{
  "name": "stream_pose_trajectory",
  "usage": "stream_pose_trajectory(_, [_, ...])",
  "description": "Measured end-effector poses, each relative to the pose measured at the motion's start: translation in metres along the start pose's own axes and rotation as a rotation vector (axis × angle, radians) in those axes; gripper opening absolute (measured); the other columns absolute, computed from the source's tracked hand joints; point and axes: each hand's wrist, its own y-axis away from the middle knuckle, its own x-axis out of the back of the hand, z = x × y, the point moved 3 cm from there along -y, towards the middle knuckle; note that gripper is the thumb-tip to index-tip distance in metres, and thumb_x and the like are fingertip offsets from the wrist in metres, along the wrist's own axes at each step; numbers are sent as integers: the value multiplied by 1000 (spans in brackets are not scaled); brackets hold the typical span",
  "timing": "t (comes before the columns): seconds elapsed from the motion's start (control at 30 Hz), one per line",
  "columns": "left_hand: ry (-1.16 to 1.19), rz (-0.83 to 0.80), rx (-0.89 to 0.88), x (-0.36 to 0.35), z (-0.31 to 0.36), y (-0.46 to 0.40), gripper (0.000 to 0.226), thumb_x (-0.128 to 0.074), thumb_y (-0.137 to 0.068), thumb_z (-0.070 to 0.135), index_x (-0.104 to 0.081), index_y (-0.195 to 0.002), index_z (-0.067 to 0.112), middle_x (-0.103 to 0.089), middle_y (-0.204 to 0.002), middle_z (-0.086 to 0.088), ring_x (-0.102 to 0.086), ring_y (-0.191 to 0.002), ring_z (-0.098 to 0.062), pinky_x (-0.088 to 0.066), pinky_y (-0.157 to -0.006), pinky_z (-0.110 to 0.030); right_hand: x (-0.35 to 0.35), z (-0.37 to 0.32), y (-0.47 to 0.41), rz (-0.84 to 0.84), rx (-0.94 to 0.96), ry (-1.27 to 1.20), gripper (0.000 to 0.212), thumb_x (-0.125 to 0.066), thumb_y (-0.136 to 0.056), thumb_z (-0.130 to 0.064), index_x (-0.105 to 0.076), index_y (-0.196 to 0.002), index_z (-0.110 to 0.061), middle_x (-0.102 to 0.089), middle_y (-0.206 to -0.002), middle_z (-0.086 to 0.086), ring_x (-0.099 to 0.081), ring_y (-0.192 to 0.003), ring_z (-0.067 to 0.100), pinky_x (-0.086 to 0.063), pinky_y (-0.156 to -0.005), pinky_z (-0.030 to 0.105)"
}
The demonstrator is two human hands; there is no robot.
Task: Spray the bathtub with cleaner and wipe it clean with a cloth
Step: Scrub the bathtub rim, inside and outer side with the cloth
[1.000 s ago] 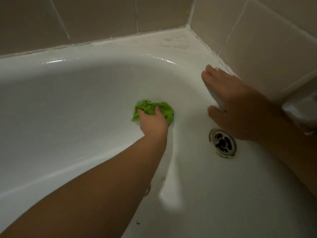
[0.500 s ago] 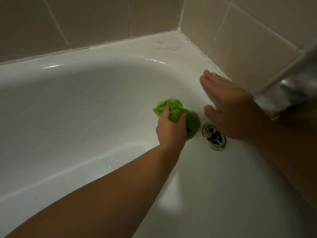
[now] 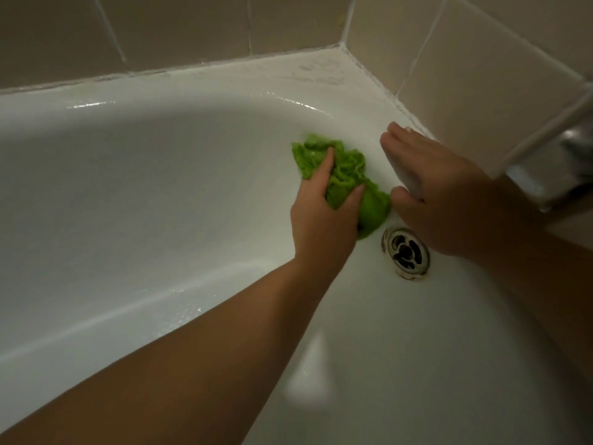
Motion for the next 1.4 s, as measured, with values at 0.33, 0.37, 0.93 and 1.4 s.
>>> stream_pose_trajectory(0.33, [51,-37,-45,-12,-2,11,69,-79,-88,32,-50,-151,34,-64,-136,2,-62,-122,-14,-53,-105,-39,-2,2,3,200,-49,-136,54,-42,-94,-18,-57,-143,-3,-49,-152,19,-46,-143,31,-30,-124,43])
stream_pose_trajectory(0.37, [48,-25,-87,-9,3,7,68,-79,-88,31,-51,-150,34,-64,-136,4,-62,-123,-12,-53,-106,-38,0,1,4,225,-81,-182,51,-41,-95,-16,-59,-141,-3,-51,-150,18,-48,-142,31,-33,-122,48])
stream_pose_trajectory(0.93, [117,-111,379,-27,-62,42,72,-76,-89,40,-42,-153,41,-61,-139,0,-61,-121,-23,-54,-104,-45,7,-2,36,-25,-64,118,62,-46,-102,-17,-28,-161,-10,-25,-168,12,-24,-155,32,-20,-125,41])
stream_pose_trajectory(1.4, [154,-257,230,-41,-83,99,66,-71,-86,27,-51,-145,49,-67,-129,11,-65,-118,-9,-57,-99,-34,12,-1,52,-72,-126,73,64,-42,-99,-25,-31,-161,-13,-24,-169,5,-22,-156,22,-24,-127,43])
